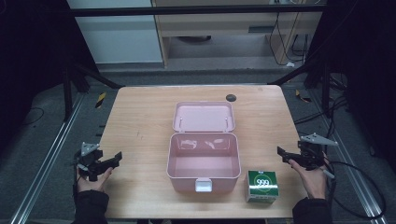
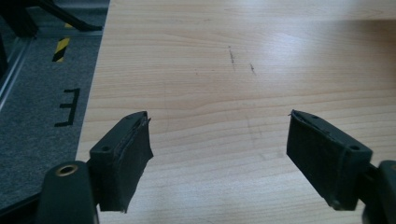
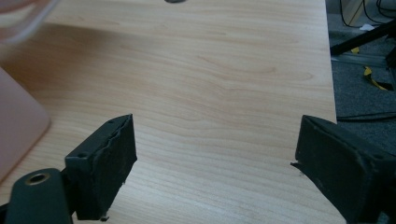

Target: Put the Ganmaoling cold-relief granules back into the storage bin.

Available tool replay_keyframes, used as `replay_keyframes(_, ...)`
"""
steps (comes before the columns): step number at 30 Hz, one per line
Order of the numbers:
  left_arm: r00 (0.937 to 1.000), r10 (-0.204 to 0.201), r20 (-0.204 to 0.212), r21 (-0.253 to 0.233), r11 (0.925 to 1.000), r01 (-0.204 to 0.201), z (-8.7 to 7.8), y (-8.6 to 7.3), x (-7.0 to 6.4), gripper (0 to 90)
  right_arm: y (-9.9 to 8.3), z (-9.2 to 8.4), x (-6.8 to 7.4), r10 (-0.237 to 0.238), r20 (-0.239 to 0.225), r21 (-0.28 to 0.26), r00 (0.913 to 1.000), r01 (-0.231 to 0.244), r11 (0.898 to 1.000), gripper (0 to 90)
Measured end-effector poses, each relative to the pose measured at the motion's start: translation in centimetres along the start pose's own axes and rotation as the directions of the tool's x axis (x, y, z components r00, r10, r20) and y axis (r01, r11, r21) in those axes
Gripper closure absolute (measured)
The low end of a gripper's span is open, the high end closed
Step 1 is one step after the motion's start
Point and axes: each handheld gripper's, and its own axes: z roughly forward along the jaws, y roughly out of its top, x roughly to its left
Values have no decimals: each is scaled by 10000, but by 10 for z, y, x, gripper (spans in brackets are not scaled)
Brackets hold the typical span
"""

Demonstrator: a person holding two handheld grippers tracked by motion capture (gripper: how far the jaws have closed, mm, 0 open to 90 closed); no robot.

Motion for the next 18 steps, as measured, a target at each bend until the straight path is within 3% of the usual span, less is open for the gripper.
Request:
replay_keyframes(6,9995,217,234,297,9993,-224,2,1,-4,267,10,-9,5,-349,-361,-105,9987,346,9993,137)
replay_keyframes(12,9984,438,363,409,9981,-453,2,2,-7,279,23,-17,13,-1065,-741,-38,9915,1065,9943,144)
replay_keyframes(16,9975,519,473,419,9977,-539,2,2,-10,282,31,-23,18,-1430,-951,-28,9851,1434,9897,142)
replay_keyframes(18,9967,627,508,524,9965,-653,3,1,-12,285,38,-28,22,-1700,-1305,-53,9768,1708,9853,140)
